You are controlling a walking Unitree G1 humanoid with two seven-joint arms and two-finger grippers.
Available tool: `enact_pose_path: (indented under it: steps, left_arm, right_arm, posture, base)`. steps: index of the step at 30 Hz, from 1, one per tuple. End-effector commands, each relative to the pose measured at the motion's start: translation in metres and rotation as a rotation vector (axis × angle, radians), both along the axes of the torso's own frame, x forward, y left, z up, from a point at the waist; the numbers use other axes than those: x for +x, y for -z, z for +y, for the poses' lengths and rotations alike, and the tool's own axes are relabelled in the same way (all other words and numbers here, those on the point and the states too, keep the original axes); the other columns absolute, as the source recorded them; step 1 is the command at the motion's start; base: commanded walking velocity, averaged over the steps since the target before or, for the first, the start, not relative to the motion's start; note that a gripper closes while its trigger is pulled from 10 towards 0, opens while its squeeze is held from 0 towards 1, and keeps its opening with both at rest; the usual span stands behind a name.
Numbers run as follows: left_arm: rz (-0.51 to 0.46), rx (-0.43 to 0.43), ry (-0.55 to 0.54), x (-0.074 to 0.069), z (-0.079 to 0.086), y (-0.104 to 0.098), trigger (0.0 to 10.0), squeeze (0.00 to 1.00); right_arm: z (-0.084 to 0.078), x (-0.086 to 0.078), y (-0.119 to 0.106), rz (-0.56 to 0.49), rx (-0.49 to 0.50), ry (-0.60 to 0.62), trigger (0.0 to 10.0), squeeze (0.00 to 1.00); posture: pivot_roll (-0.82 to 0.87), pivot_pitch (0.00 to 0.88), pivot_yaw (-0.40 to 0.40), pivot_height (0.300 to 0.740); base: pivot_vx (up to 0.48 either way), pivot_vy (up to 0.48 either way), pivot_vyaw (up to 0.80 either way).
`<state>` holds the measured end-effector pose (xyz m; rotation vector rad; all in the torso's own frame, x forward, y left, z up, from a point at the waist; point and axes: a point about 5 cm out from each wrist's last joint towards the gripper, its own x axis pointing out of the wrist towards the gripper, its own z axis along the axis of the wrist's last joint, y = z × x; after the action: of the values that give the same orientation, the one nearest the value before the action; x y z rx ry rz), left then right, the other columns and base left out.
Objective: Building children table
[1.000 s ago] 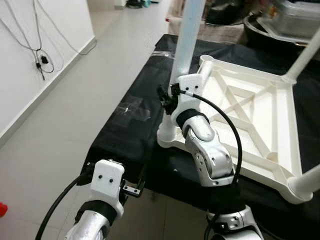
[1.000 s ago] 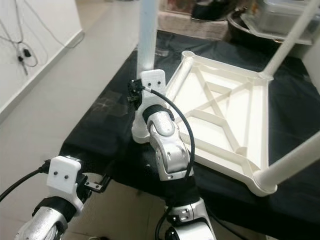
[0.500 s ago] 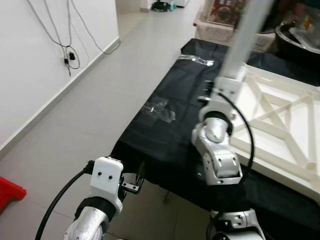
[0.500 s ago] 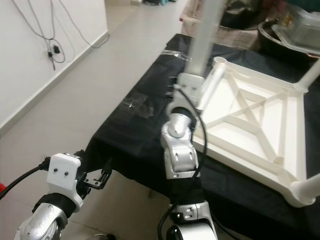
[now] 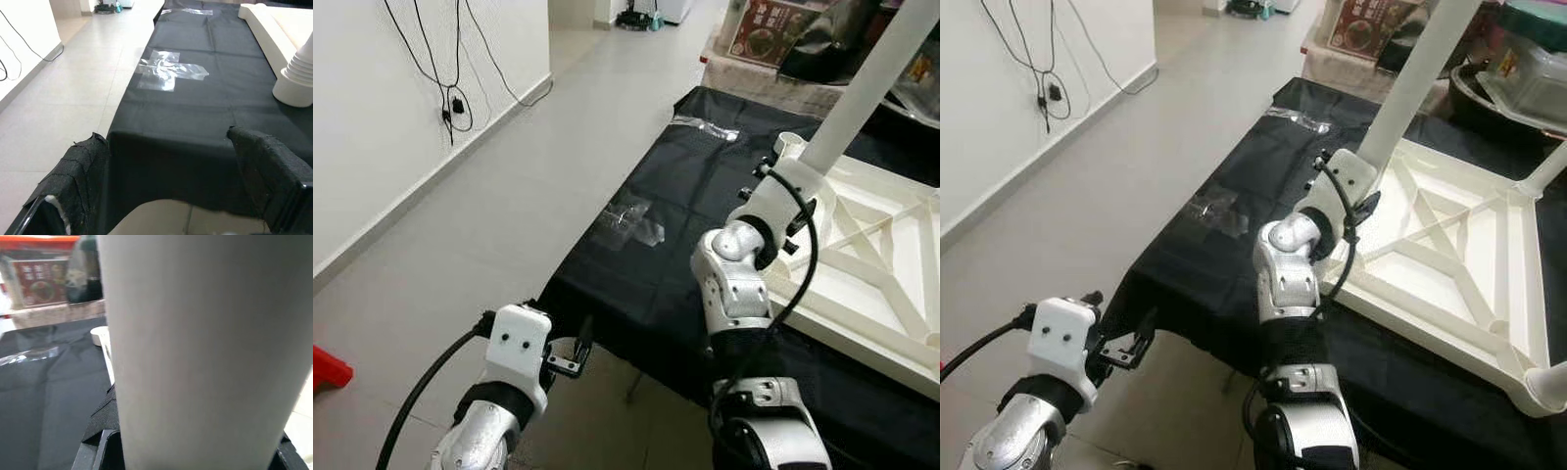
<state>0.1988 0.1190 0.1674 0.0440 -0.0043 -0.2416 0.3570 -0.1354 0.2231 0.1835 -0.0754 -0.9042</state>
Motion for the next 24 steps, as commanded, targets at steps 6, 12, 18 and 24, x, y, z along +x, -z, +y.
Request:
enact_pose_path:
  steps: [6,12,18,24]
  left_arm:
    - [0.014,0.008,0.021,0.001,-0.003,0.006,10.0,0.0]
    - [0.003,0.007,0.02,0.004,-0.003,0.004,10.0,0.0]
    - [0.001,0.009,0.022,0.004,-0.004,0.005,10.0,0.0]
    - [-0.001,0.008,0.025,0.004,-0.005,0.005,10.0,0.0]
  right_arm:
    - [0.012,0.001,0.053,0.245,0.176,0.051,10.0,0.0]
    - [0.009,0.012,0.024,0.175,0.122,0.044,10.0,0.0]
    - [0.011,0.019,-0.016,0.042,0.077,0.014,10.0,0.0]
    - [0.012,0.023,-0.044,-0.046,0.033,0.013,10.0,0.0]
  posture:
    - [0.15,0.158,-0.066,0.74]
    - [0.15,0.147,-0.067,0.74]
    - [0.14,0.147,-0.067,0.74]
    - [0.14,0.147,-0.069,0.74]
  base:
    - [0.0,0.0,0.0]
    - [0.0,0.0,0.0]
    - [0.0,0.0,0.0]
    - [0.0,0.0,0.0]
